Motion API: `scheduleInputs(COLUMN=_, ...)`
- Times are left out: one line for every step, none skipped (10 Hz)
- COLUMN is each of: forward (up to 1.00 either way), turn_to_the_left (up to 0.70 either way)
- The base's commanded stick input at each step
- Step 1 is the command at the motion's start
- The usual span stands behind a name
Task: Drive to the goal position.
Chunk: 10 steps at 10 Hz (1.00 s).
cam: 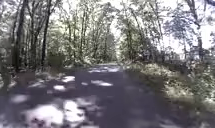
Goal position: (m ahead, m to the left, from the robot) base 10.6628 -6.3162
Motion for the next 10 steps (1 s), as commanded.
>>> scheduleInputs(forward=0.45, turn_to_the_left=0.00)
scheduleInputs(forward=0.45, turn_to_the_left=0.00)
scheduleInputs(forward=0.45, turn_to_the_left=0.00)
scheduleInputs(forward=0.45, turn_to_the_left=-0.22)
scheduleInputs(forward=0.45, turn_to_the_left=-0.27)
scheduleInputs(forward=0.45, turn_to_the_left=-0.08)
scheduleInputs(forward=0.45, turn_to_the_left=0.00)
scheduleInputs(forward=0.45, turn_to_the_left=0.00)
scheduleInputs(forward=0.45, turn_to_the_left=0.00)
scheduleInputs(forward=0.45, turn_to_the_left=0.00)
